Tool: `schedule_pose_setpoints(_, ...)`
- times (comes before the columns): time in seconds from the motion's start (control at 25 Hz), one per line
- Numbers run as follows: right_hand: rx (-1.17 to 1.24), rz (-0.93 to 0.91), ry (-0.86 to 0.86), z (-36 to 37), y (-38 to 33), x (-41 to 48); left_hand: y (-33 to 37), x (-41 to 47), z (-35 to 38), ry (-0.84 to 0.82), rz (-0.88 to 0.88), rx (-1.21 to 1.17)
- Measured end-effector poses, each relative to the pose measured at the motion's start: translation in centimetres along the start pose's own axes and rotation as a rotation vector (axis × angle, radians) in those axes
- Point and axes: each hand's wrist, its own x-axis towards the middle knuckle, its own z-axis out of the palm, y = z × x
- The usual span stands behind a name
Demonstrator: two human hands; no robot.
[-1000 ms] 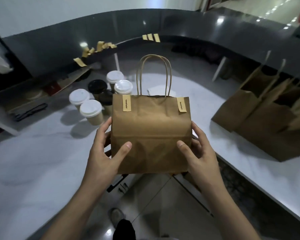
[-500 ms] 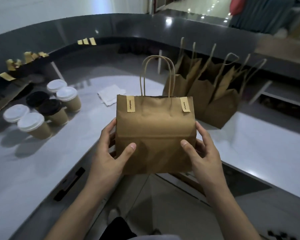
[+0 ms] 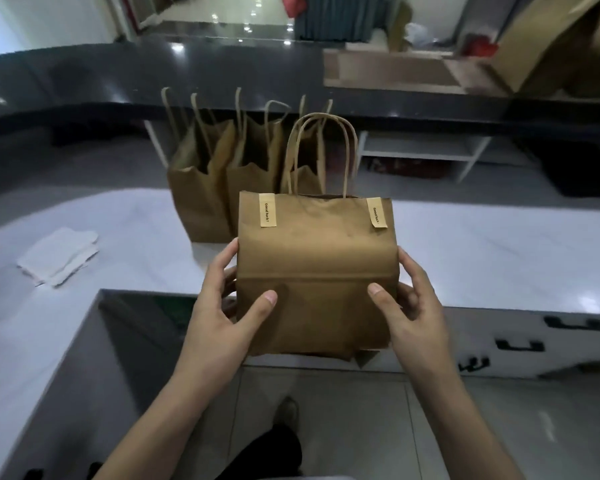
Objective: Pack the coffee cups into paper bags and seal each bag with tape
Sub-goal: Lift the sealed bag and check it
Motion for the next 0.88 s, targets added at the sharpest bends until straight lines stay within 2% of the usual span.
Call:
schedule_pose_setpoints(0.56, 0.029, 0.014, 0.425, -6.5, -1.0, 8.8, 3.1, 15.2, 11.1, -0.411, 0.157, -0.001)
schedule_pose_setpoints(0.88, 0.009, -0.004, 0.502, -9.9, -2.0, 13.6, 5.0, 20.3, 16.4, -0.474, 0.201, 0.038)
